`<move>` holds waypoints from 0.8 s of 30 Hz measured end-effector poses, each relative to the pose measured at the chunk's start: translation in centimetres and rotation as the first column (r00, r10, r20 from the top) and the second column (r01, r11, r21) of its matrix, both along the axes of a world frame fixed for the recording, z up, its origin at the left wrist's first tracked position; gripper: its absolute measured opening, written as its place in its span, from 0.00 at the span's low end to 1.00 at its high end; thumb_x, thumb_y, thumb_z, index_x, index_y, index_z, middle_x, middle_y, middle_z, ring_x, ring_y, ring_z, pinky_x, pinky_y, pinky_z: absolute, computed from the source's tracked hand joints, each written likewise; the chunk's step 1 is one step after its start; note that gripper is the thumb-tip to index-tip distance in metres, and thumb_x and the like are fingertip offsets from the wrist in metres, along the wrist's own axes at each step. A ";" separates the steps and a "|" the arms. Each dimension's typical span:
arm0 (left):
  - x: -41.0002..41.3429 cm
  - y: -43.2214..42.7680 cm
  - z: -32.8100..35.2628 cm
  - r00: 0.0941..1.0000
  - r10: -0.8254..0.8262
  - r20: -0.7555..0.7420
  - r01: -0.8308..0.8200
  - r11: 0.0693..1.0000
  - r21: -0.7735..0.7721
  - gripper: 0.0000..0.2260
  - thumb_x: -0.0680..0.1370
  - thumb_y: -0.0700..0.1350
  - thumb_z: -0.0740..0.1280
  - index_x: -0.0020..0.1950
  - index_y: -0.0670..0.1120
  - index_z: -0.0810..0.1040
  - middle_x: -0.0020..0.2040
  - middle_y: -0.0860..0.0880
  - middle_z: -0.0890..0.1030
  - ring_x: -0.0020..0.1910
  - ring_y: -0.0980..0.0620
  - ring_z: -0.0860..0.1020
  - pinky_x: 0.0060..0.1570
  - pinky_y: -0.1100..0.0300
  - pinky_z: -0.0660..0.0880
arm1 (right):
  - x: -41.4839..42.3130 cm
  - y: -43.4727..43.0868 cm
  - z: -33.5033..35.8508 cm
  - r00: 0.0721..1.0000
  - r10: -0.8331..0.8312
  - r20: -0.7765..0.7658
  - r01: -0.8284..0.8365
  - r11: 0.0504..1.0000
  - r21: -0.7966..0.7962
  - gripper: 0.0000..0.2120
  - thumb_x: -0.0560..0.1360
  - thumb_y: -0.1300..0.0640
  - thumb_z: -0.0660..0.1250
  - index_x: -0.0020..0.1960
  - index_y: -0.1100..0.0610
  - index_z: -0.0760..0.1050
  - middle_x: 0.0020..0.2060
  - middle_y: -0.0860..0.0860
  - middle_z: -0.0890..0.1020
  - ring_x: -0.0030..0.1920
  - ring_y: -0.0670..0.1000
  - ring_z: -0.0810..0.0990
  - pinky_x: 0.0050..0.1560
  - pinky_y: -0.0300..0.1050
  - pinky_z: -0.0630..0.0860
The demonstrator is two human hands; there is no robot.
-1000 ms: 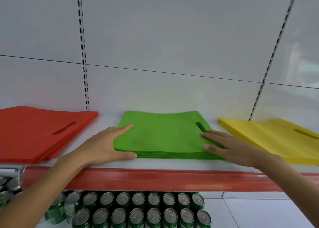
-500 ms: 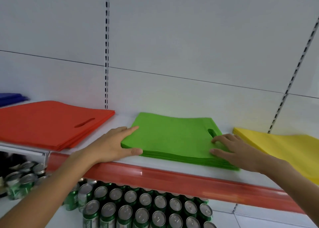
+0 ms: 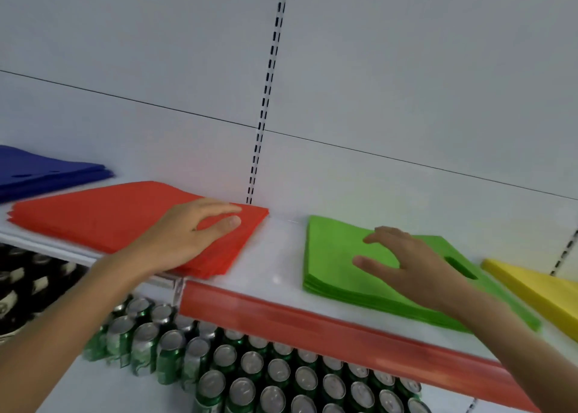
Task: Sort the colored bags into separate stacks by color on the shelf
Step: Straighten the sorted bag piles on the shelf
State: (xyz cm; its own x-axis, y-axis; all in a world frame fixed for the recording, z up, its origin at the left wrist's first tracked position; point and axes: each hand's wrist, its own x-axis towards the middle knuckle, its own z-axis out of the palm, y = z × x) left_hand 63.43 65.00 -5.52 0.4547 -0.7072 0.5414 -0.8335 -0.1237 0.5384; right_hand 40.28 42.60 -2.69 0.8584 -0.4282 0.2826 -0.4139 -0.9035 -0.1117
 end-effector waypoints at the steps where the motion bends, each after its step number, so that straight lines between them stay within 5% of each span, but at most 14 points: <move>1: 1.4 0.9 0.1 1.000 0.005 0.005 -0.005 1.000 -0.002 0.26 0.64 0.73 0.56 0.56 0.63 0.75 0.58 0.64 0.74 0.59 0.67 0.69 0.53 0.79 0.61 | 1.1 1.2 -0.1 1.000 -0.003 0.000 0.003 1.000 0.030 0.43 0.65 0.23 0.48 0.69 0.50 0.67 0.68 0.48 0.70 0.67 0.48 0.69 0.66 0.40 0.63; 6: 9.2 6.7 -1.1 1.000 0.017 0.024 -0.018 0.999 0.049 0.23 0.58 0.80 0.54 0.44 0.74 0.76 0.56 0.67 0.74 0.58 0.67 0.71 0.58 0.67 0.63 | 7.7 6.6 -1.3 1.000 -0.007 0.015 0.004 0.986 0.168 0.38 0.66 0.32 0.61 0.69 0.53 0.66 0.62 0.51 0.76 0.57 0.47 0.76 0.60 0.41 0.71; 9: 13.7 9.7 -0.6 0.998 0.038 0.044 -0.042 0.994 0.103 0.26 0.54 0.81 0.55 0.45 0.74 0.76 0.58 0.67 0.72 0.59 0.66 0.69 0.60 0.63 0.62 | 11.6 10.0 -1.6 0.999 -0.004 0.032 -0.004 0.968 0.251 0.48 0.57 0.22 0.56 0.69 0.49 0.66 0.62 0.49 0.77 0.53 0.42 0.74 0.59 0.40 0.72; 11: 15.9 11.3 -0.5 0.998 0.050 0.031 -0.055 0.979 0.199 0.32 0.50 0.83 0.54 0.49 0.73 0.73 0.62 0.65 0.69 0.63 0.64 0.66 0.62 0.62 0.61 | 13.6 11.5 -2.1 1.000 -0.007 0.007 0.005 0.958 0.288 0.55 0.51 0.17 0.51 0.70 0.47 0.64 0.62 0.50 0.77 0.54 0.42 0.75 0.59 0.41 0.73; 17: 20.6 15.9 -0.6 0.999 0.035 -0.035 -0.015 0.884 0.467 0.56 0.46 0.81 0.61 0.72 0.65 0.56 0.73 0.60 0.59 0.71 0.57 0.58 0.70 0.55 0.60 | 16.9 16.0 -1.2 0.991 -0.052 -0.120 0.094 0.918 0.385 0.55 0.50 0.18 0.55 0.71 0.45 0.59 0.57 0.52 0.79 0.54 0.50 0.79 0.57 0.44 0.75; 21: 23.7 17.2 -1.6 0.999 -0.011 -0.052 0.037 0.851 0.524 0.55 0.51 0.77 0.69 0.73 0.67 0.50 0.70 0.61 0.64 0.69 0.55 0.65 0.67 0.51 0.67 | 17.9 17.5 -0.6 0.971 -0.092 -0.221 0.174 0.907 0.385 0.62 0.50 0.21 0.63 0.76 0.47 0.49 0.61 0.48 0.75 0.58 0.48 0.75 0.60 0.41 0.70; 24: 24.3 17.1 -2.9 0.997 -0.058 -0.041 0.071 0.848 0.525 0.56 0.51 0.76 0.70 0.73 0.68 0.47 0.64 0.61 0.71 0.61 0.58 0.71 0.60 0.54 0.73 | 17.7 18.1 -1.2 0.973 -0.089 -0.213 0.168 0.904 0.392 0.53 0.56 0.30 0.70 0.74 0.47 0.54 0.56 0.42 0.75 0.55 0.44 0.76 0.55 0.38 0.69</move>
State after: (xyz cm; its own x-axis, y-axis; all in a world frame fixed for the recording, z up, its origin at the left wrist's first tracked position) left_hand 87.77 82.12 -8.42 0.4061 -0.9112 0.0699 -0.8378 -0.3406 0.4268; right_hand 58.03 60.67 -3.86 0.8077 -0.5814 -0.0976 -0.5724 -0.7338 -0.3659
